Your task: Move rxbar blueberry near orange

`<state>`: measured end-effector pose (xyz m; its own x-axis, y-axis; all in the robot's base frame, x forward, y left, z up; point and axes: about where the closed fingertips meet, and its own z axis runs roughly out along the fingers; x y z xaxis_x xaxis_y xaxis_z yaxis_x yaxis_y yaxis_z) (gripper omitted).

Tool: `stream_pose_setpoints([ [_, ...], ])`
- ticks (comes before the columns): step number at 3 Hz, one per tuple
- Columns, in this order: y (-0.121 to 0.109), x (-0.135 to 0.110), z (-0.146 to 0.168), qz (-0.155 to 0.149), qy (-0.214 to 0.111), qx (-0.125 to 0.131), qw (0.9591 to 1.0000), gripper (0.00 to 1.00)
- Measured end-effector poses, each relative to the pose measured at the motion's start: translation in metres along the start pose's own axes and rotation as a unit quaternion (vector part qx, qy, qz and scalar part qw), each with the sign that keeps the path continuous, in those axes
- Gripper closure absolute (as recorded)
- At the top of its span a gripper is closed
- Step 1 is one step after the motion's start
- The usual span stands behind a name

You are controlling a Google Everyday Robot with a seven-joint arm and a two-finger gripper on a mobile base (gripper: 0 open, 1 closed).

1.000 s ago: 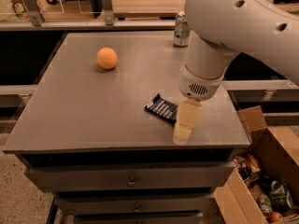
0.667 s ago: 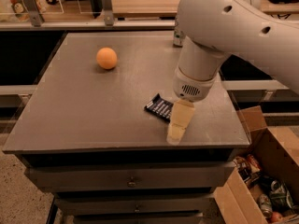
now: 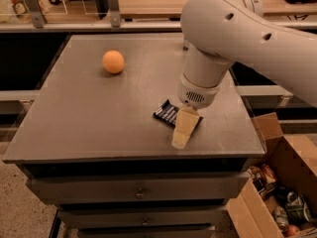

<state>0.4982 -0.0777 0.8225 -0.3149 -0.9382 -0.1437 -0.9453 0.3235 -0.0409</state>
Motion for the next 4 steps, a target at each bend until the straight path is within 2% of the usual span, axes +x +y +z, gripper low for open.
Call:
stream_pose_setpoints([
  [1,-0.004,0.002,0.005,0.01,0.006,0.006,0.9999,0.11],
  [2,-0.01,0.008,0.007,0.031,0.01,0.014,0.9994,0.22],
  [4,-0.021,0.017,0.0,0.053,0.014,0.024,0.9982,0.53],
])
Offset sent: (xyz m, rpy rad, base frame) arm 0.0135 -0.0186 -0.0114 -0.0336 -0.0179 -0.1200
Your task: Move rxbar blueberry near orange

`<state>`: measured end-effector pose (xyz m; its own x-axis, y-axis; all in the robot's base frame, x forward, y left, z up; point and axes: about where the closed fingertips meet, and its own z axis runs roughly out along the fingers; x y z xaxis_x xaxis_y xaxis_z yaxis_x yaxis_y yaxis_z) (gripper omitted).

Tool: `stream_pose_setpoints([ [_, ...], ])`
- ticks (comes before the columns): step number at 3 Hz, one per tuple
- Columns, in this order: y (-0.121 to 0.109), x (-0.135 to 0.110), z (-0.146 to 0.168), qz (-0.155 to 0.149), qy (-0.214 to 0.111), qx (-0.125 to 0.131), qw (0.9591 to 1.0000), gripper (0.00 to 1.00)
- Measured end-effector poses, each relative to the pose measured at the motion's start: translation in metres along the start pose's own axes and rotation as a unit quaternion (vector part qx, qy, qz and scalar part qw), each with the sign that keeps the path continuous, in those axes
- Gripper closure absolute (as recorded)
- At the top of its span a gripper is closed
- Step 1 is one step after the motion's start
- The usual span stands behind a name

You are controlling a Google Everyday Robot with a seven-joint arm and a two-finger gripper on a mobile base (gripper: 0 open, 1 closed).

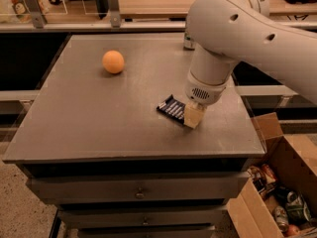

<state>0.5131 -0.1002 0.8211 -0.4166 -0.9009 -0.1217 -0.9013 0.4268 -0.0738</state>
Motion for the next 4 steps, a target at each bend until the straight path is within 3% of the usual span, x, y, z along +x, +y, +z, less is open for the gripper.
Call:
stream_pose_setpoints([
  [1,0.0,0.0,0.0,0.0,0.0,0.0,1.0,0.52],
  [2,-0.002,-0.003,-0.002,0.002,0.0,-0.002,1.0,0.59],
  [4,-0.012,-0.01,-0.014,0.005,-0.043,-0.013,0.999,0.97],
])
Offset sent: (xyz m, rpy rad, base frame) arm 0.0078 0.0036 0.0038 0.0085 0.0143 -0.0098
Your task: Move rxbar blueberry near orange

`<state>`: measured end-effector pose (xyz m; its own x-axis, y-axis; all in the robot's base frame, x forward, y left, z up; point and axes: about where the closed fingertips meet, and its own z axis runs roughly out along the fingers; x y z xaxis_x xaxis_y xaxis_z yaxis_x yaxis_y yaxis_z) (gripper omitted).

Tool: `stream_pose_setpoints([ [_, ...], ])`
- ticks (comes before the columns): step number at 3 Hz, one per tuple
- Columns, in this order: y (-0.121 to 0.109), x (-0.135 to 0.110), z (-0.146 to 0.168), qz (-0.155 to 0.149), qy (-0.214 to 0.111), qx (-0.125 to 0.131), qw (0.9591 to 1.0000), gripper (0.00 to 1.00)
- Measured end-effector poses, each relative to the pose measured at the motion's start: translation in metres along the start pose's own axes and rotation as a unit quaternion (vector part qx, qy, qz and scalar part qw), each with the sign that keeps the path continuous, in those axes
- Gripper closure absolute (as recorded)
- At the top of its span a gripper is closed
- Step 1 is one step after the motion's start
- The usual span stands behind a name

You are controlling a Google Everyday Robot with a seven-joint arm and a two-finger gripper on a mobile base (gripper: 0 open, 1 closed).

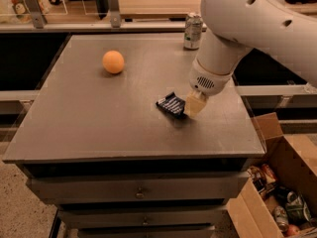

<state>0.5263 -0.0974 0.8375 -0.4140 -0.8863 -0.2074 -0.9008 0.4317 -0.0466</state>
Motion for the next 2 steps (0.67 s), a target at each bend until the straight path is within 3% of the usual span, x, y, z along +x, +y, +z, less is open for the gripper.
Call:
stream_pose_setpoints([
  [2,-0.009,-0.004,-0.023,0.005,-0.071,-0.01,0.9974,1.0],
])
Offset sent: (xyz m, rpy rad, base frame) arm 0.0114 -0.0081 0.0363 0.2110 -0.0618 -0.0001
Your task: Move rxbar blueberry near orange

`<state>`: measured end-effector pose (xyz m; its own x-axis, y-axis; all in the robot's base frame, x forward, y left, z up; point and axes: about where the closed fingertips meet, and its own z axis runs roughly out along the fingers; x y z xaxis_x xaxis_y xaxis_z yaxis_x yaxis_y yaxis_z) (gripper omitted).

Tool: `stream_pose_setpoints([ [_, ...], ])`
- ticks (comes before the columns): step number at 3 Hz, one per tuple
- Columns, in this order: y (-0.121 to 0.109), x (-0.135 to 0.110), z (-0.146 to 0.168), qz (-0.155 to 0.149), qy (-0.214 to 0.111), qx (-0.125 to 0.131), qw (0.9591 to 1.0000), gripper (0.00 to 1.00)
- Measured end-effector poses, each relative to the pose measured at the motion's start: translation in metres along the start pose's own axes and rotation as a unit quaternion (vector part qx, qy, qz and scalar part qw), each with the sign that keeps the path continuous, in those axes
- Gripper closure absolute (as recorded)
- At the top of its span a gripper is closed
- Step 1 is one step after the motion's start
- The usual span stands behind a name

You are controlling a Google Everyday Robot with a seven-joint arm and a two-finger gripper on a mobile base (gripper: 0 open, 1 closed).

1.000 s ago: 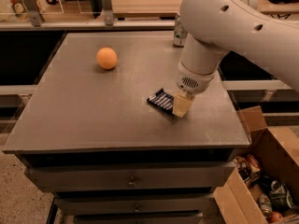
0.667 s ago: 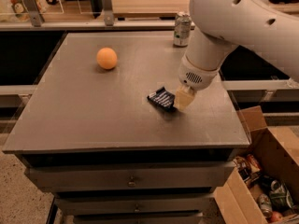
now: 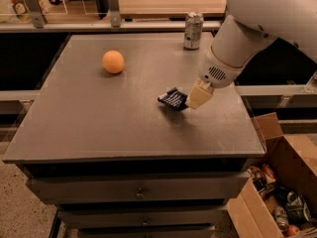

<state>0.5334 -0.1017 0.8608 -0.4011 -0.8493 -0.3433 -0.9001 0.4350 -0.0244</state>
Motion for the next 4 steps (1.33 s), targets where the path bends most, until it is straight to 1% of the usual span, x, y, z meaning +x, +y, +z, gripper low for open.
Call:
stream_pose_setpoints([
  [1,-0.004,-0.006,-0.008,-0.001,-0.027,0.0,0.9996,1.0],
  [2,-0.009,-0.017,-0.011,-0.008,-0.052,0.001,0.9986,1.0],
  [4,-0.02,-0.053,-0.001,-0.036,-0.099,0.017,0.9943,1.0],
])
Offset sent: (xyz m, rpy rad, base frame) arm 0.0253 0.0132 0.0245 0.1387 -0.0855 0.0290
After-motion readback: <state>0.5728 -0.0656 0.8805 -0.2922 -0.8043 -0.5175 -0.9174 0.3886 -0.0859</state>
